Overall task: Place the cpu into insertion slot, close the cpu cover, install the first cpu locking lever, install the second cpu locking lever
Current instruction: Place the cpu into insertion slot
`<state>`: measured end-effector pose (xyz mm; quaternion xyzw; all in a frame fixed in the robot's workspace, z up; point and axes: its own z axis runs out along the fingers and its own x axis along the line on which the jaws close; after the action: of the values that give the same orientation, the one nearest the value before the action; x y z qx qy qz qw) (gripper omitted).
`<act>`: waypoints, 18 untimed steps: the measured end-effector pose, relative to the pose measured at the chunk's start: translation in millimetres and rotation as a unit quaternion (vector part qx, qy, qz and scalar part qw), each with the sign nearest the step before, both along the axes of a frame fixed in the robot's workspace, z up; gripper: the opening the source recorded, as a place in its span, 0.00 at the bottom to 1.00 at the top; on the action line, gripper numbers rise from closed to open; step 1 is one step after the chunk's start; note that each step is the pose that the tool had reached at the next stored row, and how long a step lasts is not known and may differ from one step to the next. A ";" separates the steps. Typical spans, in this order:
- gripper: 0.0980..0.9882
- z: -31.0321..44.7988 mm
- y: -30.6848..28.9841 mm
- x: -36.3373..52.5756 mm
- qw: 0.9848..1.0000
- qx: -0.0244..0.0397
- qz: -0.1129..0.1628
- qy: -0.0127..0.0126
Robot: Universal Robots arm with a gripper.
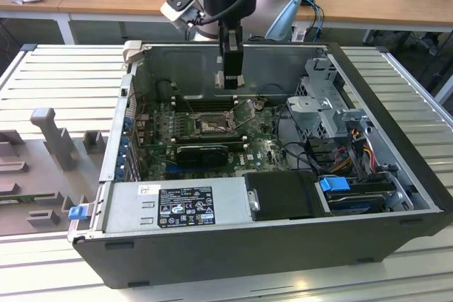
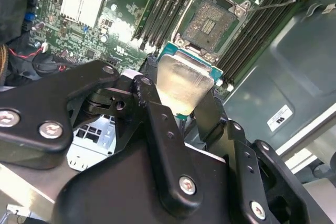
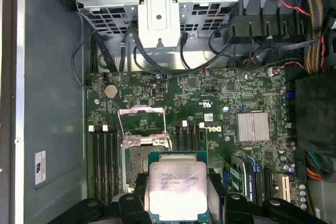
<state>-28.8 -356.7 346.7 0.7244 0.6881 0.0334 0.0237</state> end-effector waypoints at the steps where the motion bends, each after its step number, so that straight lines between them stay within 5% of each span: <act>1: 0.48 -1.9 0.0 0.0 1.000 0.000 0.000 0.000; 10: 0.48 -22.6 0.3 -1.1 1.000 0.000 0.000 0.000; 14: 0.48 -25.5 0.3 -1.1 1.000 0.000 0.000 0.000; 18: 0.48 -29.4 0.6 -0.7 1.000 0.000 0.000 0.003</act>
<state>-29.5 -356.1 317.3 0.7246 0.6881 0.0306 0.0216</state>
